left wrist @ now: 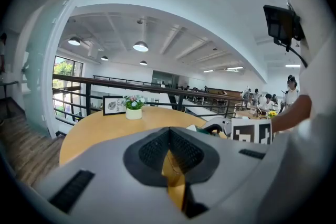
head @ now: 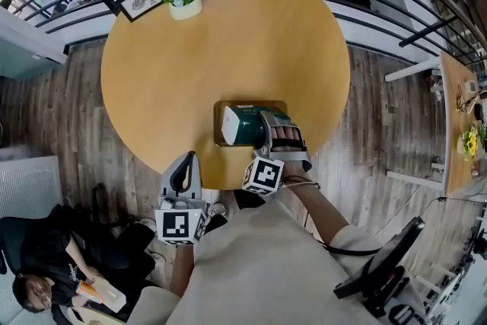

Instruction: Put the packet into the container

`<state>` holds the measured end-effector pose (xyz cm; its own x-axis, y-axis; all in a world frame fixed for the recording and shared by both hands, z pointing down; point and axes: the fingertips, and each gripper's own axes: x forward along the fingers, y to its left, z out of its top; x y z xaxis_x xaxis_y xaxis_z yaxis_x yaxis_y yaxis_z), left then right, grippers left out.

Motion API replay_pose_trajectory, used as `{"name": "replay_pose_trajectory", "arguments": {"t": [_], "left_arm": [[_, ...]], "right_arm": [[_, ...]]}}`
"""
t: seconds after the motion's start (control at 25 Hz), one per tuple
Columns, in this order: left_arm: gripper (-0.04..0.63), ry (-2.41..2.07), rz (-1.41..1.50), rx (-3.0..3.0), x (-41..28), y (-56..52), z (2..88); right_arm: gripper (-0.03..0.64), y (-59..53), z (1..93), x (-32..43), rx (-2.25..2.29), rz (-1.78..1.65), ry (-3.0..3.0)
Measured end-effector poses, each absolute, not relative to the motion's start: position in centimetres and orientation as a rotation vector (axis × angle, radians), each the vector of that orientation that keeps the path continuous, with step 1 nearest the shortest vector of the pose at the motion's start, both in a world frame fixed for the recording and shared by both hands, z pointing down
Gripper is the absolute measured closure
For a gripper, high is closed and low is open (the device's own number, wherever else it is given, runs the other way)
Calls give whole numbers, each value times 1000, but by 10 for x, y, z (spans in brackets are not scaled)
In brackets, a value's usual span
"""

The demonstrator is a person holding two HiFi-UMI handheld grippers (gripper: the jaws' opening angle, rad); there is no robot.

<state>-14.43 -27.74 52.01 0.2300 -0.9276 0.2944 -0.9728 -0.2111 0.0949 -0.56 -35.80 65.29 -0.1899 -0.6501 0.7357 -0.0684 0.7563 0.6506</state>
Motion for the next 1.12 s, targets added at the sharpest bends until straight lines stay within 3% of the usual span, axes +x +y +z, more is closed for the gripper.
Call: {"name": "replay_pose_trajectory", "arguments": {"t": [1.12], "left_arm": [[591, -1886, 227, 2172, -170, -267, 512]], "right_arm": [[244, -374, 718, -21, 220, -414, -1633]]}}
